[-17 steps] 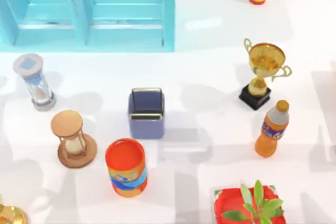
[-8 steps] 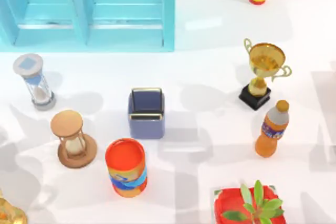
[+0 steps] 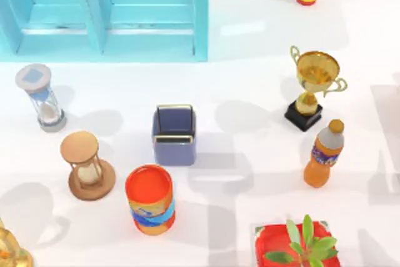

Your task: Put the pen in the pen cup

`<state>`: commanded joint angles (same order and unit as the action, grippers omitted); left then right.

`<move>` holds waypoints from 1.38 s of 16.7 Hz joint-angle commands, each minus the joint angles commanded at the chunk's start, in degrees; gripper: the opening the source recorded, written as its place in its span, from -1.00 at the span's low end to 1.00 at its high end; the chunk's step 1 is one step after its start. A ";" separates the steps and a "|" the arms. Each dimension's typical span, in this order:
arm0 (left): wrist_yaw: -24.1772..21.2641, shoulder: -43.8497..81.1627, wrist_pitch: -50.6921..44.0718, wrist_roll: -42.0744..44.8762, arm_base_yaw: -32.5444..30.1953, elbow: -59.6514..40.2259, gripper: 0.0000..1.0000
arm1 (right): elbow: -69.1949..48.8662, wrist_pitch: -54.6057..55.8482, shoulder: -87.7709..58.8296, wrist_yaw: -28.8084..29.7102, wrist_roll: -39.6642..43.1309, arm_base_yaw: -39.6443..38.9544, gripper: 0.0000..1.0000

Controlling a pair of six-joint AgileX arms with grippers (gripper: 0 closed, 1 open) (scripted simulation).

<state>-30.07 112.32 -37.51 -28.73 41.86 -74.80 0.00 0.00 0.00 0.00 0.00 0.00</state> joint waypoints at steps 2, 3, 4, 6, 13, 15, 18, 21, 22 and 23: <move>-0.08 0.29 0.07 0.03 -0.13 -0.10 1.00 | 0.00 0.00 0.00 0.00 0.00 0.00 1.00; -0.08 0.29 0.07 0.03 -0.13 -0.10 1.00 | 0.00 0.00 0.00 0.00 0.00 0.00 1.00; -0.08 0.29 0.07 0.03 -0.13 -0.10 1.00 | 0.00 0.00 0.00 0.00 0.00 0.00 1.00; 0.01 0.32 0.31 -0.02 -0.14 0.10 1.00 | 0.00 0.00 0.00 0.00 0.00 0.00 1.00; 1.33 10.94 14.82 -5.91 -5.64 0.55 1.00 | 0.00 0.00 0.00 0.00 0.00 0.00 1.00; 1.73 13.33 17.69 -7.32 -7.02 0.76 1.00 | 0.00 0.00 0.00 0.00 0.00 0.00 1.00; 1.83 13.81 18.22 -7.61 -7.32 0.81 1.00 | 0.00 0.00 0.00 0.00 0.00 0.00 1.00; 1.83 13.81 18.22 -7.61 -7.32 0.81 0.70 | 0.00 0.00 0.00 0.00 0.00 0.00 1.00; 1.83 13.81 18.22 -7.61 -7.32 0.81 0.55 | 0.00 0.00 0.00 0.00 0.00 0.00 1.00; 1.83 13.81 18.22 -7.61 -7.32 0.81 0.40 | 0.00 0.00 0.00 0.00 0.00 0.00 1.00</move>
<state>-28.24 126.13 -19.29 -36.34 34.55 -73.99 0.00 0.00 0.00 0.00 0.00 0.00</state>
